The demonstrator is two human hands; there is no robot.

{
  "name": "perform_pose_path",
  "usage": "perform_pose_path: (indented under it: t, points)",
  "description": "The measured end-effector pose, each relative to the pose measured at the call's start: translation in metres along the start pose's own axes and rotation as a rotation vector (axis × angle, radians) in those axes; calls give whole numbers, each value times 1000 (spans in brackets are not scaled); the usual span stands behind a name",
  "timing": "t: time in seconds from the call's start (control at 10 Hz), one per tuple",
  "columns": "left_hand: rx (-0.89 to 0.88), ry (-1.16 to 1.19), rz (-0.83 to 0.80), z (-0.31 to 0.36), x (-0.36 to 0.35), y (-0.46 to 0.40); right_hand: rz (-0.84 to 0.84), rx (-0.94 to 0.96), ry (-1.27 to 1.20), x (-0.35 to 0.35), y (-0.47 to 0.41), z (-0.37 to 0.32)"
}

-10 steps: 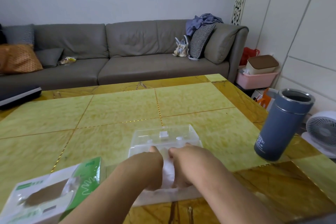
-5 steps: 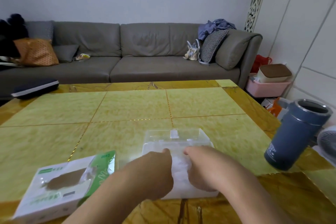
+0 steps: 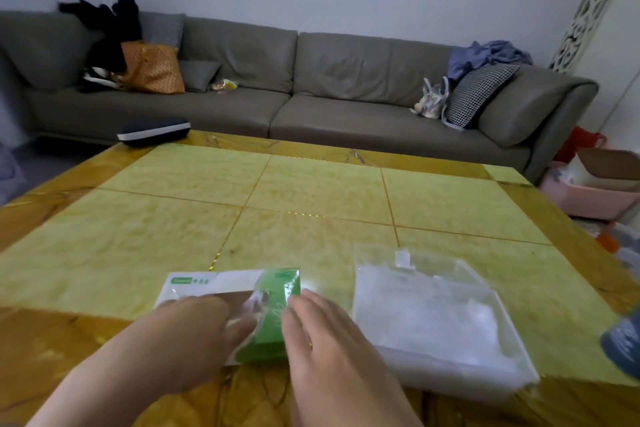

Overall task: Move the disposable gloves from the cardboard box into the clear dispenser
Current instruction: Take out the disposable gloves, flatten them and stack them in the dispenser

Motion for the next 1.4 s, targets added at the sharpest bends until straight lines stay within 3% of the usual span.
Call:
perform_pose_path:
  t: [0.1, 0.3, 0.4, 0.5, 0.7, 0.8, 0.9, 1.0, 1.1, 1.2, 1.3, 1.4]
  points:
    - [-40, 46, 29, -4, -15, -8, 87, -21, 48, -38, -20, -7]
    - [-51, 297, 10, 6, -17, -20, 60, -19, 106, -47, -22, -9]
    - [26, 467, 42, 8, -13, -22, 70, 0, 93, -45, -20, -7]
    - [86, 571, 173, 10, -8, -18, 25, 12, 75, -50, -22, -5]
    - [176, 763, 466, -4, 21, -3, 180, 51, 79, -51, -22, -4]
    - [174, 991, 667, -15, 48, 15, 164, 70, 141, -50, -21, -7]
    - [144, 1421, 683, -23, 60, 27, 81, 46, 88, -52, -15, -5]
    - [84, 1690, 504, -14, 62, 33, 1, 52, -42, -39, -18, -6]
    - [80, 1791, 356, 2, 58, 35, 75, -91, -518, -1, -12, -3]
    - [69, 1831, 238, 21, 52, 34, 336, -107, -1000, 40, -5, 6]
    - [30, 1828, 113, 42, 46, 39, 360, -146, -1230, 56, -8, 21]
    - [-25, 1707, 28, 55, 41, 43, 511, -311, -1271, 60, -4, 42]
Point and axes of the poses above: each hand's wrist, its own y-axis away from the middle knuckle, its own x-axis out of the back of the hand, z = x × y, the point moved 5 cm from there along -y, towards the middle knuckle, and after that the axes turned 6 degrees about x, right-handed, at the moved point
